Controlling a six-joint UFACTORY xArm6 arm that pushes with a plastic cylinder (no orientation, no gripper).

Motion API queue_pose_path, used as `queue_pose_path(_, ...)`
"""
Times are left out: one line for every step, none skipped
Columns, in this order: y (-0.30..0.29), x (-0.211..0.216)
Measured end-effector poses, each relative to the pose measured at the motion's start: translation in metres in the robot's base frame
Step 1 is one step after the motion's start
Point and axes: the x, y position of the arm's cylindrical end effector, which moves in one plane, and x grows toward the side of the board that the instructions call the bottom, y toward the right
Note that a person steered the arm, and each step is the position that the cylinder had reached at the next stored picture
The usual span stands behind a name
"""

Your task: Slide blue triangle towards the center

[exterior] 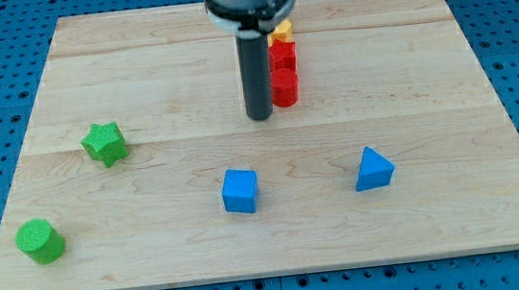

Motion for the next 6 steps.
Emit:
queue_pose_path(0.056,0.016)
queue_pose_path(0.157,0.016)
queue_pose_path(0.202,0.058)
queue_pose_path(0.169,0.096)
queue_pose_path(0.113,0.096)
queue_pose_path(0.088,0.086)
